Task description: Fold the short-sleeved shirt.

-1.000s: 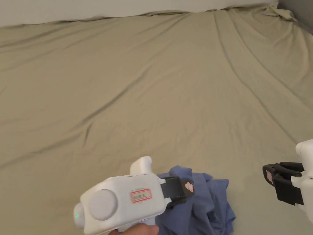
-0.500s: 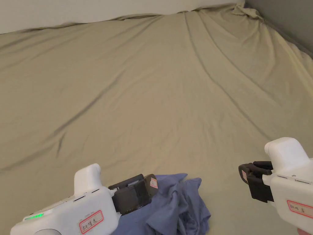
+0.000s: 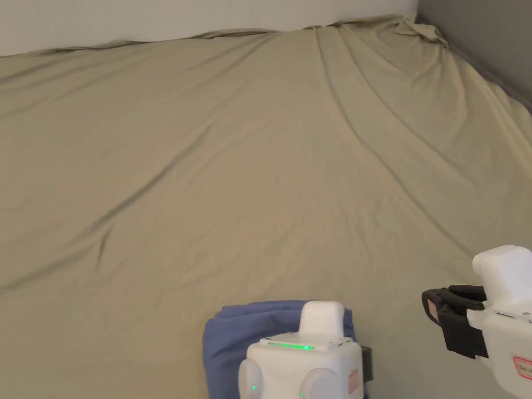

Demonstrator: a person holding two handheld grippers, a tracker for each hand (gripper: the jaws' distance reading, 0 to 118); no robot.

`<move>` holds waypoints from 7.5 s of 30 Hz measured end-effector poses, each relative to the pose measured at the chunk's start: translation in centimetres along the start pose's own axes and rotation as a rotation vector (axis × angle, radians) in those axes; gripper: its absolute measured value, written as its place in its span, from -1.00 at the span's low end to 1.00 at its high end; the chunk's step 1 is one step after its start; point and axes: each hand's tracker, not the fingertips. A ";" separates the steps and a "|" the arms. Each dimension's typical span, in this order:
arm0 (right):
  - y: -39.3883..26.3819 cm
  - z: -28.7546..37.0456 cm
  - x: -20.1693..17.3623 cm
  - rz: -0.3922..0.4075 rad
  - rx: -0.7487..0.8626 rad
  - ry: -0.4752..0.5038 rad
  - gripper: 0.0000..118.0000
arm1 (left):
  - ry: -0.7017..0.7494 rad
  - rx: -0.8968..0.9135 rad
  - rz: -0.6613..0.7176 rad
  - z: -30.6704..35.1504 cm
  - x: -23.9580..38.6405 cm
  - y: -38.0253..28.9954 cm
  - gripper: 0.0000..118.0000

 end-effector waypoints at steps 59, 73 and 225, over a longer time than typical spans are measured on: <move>3.1 -1.4 -2.4 -0.456 0.094 0.815 -0.96 | 0.158 0.056 0.530 37.1 -43.1 -5.0 -0.58; 2.6 -2.0 -3.6 -0.316 -0.038 0.481 -0.96 | 0.649 0.057 0.556 37.8 -50.2 -7.6 0.99; 21.2 12.6 -10.0 0.014 0.673 -0.146 1.00 | 0.601 0.950 -0.117 39.7 -3.8 13.1 1.00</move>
